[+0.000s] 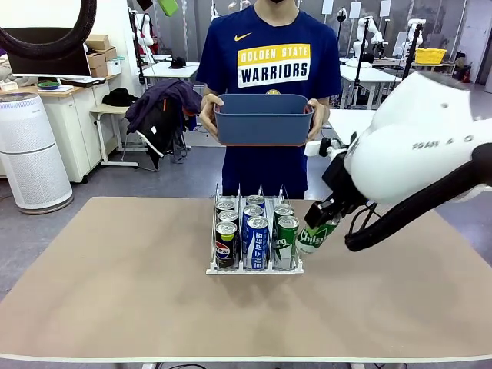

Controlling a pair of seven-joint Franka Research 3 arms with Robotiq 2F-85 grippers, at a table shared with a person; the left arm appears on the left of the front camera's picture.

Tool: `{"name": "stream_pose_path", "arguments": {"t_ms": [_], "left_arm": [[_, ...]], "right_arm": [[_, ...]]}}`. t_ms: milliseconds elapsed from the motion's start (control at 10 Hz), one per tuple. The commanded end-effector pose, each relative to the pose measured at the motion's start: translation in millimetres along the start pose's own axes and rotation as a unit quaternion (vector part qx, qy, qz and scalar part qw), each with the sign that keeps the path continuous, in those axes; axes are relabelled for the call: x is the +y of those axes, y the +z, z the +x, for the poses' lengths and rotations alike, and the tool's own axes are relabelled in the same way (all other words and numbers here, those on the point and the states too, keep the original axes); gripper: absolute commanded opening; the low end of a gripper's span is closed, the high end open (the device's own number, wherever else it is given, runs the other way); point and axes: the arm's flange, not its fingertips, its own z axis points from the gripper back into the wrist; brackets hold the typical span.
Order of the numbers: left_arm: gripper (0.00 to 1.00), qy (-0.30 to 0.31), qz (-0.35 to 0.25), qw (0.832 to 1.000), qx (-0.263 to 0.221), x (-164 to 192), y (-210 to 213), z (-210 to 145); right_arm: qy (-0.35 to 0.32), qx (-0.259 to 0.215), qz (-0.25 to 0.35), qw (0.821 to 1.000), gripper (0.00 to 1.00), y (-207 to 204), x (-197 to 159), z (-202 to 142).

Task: Fill the beverage cans into the dispenser.
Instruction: Place the picked Sprite in the line of the Automatic Can Dispenser with the same cans.

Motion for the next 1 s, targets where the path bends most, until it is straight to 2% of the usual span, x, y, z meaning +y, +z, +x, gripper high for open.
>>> {"name": "stream_pose_path", "arguments": {"t_ms": [0,100,200,400,500,600,800,900], "left_arm": [[1.00,0.001,0.003,1.000,-0.005,0.4,0.3,-1.8],[1.00,0.001,0.003,1.000,-0.005,0.4,0.3,-1.8],[1.00,0.001,0.003,1.000,-0.005,0.4,0.3,-1.8],[1.00,0.001,0.003,1.000,-0.005,0.4,0.3,-1.8],[1.00,0.001,0.003,1.000,-0.005,0.4,0.3,-1.8],[1.00,0.001,0.003,1.000,-0.005,0.4,0.3,-1.8],[1.00,0.001,0.003,1.000,-0.005,0.4,0.3,-1.8],[1.00,0.001,0.003,1.000,-0.005,0.4,0.3,-1.8]], "right_arm": [[-0.006,-0.004,-0.012,1.000,0.58,-20.5,10.4,0.8],[0.029,0.030,-0.039,0.998,0.58,-23.6,9.4,2.6],[0.004,0.006,-0.002,1.000,0.58,-12.1,1.9,0.6],[0.018,0.023,-0.010,1.000,0.58,-24.9,2.8,-1.3],[-0.029,0.004,0.010,1.000,0.58,-24.0,-3.7,-1.9],[-0.052,0.009,0.023,0.998,0.58,-28.6,-4.4,0.1],[-0.070,-0.001,0.047,0.996,0.58,-36.5,4.1,4.6],[-0.068,0.011,0.053,0.996,0.58,-32.8,3.7,6.1]]}}
